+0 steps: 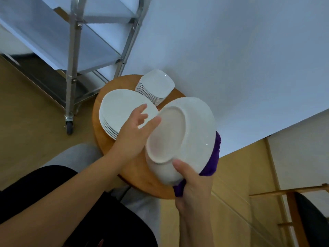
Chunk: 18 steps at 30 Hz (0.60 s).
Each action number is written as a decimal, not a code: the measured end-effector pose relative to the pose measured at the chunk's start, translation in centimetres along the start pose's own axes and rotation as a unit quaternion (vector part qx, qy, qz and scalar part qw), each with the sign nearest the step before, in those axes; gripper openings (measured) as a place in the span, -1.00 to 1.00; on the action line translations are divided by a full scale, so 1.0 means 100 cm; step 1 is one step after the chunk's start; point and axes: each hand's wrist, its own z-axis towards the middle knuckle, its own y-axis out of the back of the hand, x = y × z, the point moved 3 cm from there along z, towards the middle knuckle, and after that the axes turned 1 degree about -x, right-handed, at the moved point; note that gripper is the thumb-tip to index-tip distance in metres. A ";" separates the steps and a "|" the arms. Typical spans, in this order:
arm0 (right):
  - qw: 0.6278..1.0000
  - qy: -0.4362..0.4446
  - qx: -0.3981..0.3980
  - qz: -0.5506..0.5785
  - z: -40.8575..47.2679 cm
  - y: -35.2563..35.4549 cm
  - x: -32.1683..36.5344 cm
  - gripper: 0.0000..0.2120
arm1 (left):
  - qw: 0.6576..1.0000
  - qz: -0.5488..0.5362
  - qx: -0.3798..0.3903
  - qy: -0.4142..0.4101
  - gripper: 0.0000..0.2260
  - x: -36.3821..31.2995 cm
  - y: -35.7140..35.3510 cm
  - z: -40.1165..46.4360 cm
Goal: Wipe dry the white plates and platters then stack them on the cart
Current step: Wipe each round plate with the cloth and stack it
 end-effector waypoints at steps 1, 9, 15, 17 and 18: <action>0.997 -0.006 0.028 0.074 0.001 0.000 0.004 -0.41 | 0.999 -0.012 0.006 0.041 -0.28 0.009 0.003 0.000; 0.989 -0.088 0.071 0.099 0.011 0.019 -0.007 -0.49 | 0.909 -0.359 0.046 0.205 -0.55 0.040 0.006 -0.008; 0.986 -0.088 -0.134 -0.039 0.038 0.049 0.007 -0.40 | 0.974 -0.209 -0.061 0.056 -0.48 0.006 0.027 -0.001; 0.989 -0.061 -0.131 -0.044 0.045 0.042 0.018 -0.44 | 0.992 -0.092 -0.087 0.015 -0.43 -0.003 0.029 -0.004; 0.990 -0.027 -0.119 -0.076 0.047 0.036 0.021 -0.45 | 0.994 -0.060 -0.093 0.001 -0.42 -0.007 0.027 -0.007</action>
